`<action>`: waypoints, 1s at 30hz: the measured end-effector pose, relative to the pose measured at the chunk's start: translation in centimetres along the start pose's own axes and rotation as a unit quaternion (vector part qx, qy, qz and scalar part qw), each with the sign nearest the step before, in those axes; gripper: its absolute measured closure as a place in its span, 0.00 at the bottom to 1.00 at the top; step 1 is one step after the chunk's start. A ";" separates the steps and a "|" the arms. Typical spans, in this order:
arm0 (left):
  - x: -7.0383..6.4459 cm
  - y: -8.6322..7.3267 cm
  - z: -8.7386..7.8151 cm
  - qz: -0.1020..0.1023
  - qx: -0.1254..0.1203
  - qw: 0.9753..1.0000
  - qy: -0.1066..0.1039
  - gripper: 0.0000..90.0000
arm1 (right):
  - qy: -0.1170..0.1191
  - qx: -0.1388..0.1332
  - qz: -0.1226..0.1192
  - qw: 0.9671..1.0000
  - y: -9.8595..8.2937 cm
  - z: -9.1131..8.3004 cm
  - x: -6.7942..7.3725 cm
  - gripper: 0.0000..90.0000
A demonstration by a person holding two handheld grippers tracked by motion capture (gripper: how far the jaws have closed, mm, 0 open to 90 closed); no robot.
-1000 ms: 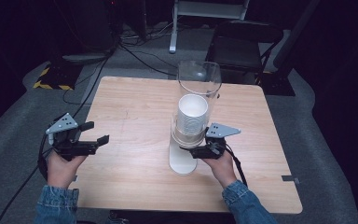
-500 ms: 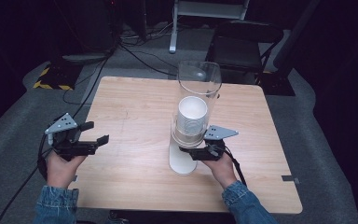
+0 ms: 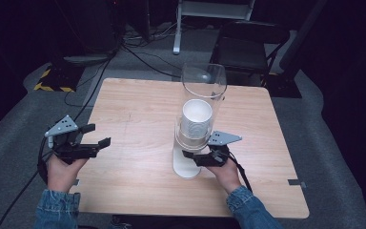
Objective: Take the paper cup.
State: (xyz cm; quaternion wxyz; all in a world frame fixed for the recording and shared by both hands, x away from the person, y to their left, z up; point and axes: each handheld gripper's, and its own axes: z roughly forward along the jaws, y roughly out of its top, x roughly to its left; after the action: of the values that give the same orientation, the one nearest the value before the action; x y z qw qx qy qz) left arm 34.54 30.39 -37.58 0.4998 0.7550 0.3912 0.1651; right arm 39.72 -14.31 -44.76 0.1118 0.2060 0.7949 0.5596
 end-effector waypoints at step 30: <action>0.0 0.0 0.3 0.000 0.003 1.000 -0.002 0.17 | 0.006 -0.010 0.012 1.000 -1.1 -0.3 0.1 0.39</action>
State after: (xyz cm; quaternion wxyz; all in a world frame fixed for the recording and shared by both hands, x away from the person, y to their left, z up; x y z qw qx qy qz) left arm 34.70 30.19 -37.64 0.4988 0.7565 0.3907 0.1621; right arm 39.23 -14.86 -45.69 0.1020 0.2111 0.7872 0.5704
